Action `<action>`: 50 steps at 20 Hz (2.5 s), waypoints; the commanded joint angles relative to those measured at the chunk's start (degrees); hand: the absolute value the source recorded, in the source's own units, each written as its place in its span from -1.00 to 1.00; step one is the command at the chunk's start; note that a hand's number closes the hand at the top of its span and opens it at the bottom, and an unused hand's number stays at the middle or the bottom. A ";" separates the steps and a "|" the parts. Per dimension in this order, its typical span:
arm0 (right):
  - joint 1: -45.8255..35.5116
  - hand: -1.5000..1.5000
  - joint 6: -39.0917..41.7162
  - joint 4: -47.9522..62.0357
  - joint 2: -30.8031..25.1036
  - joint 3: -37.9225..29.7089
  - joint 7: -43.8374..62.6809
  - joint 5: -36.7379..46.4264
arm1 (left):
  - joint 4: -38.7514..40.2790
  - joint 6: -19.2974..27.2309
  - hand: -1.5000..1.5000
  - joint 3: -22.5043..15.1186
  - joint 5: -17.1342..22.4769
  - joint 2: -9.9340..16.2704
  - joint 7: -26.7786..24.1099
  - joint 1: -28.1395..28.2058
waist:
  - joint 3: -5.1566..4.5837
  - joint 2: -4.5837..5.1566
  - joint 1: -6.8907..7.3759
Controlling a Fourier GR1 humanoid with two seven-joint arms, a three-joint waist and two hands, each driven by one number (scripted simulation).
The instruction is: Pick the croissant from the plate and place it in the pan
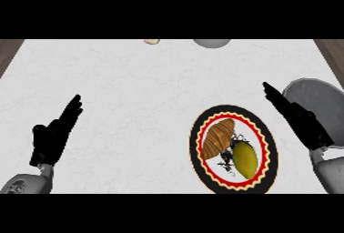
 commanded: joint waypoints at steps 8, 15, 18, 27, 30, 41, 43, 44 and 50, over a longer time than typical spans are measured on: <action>10.11 1.00 -26.33 -6.71 14.13 -16.99 -11.12 -4.35 | -6.27 1.42 0.00 -0.82 3.01 -8.31 -7.81 0.94 | -0.92 -2.24 -4.06; 36.86 -1.00 -27.56 -24.09 18.42 -8.35 -26.53 4.86 | -11.50 3.16 0.00 -4.87 0.57 -12.00 -7.39 1.75 | -0.93 -1.24 -0.20; 41.92 -1.00 -28.93 -31.42 16.72 -6.57 -22.46 8.64 | -8.79 3.60 0.00 -4.79 -0.77 -13.42 -8.60 0.25 | -0.96 -1.01 0.33; 29.76 -1.00 -24.02 -35.72 5.90 -2.40 6.91 21.04 | -13.14 2.55 0.00 -7.24 -1.54 -14.32 -7.88 4.18 | -1.03 -0.80 2.30; 23.61 -1.00 -19.63 -30.69 3.44 -1.47 14.13 22.89 | -9.41 1.09 0.00 -5.35 -0.92 -13.67 -9.75 2.41 | -1.02 -0.59 2.51; 6.34 -1.00 -6.16 -17.78 7.71 9.72 33.66 34.43 | -8.67 0.73 0.00 -4.46 -1.50 -14.79 -10.06 1.12 | -0.95 -0.72 1.88; 4.34 -1.00 -5.03 -15.34 11.23 9.78 33.40 35.33 | -14.87 2.75 0.00 -5.43 -3.00 -15.27 -3.29 1.07 | -0.90 -0.88 1.78; 7.92 -1.00 -9.18 -12.71 13.70 12.99 30.03 39.48 | -14.21 2.95 0.00 -5.99 -3.97 -15.64 -5.74 3.17 | -0.89 -0.88 1.69; 6.85 -1.00 -4.59 -11.69 18.61 7.44 30.92 41.29 | -12.80 -0.17 0.00 -2.98 -4.42 -16.81 -5.61 2.44 | -0.90 -0.90 1.42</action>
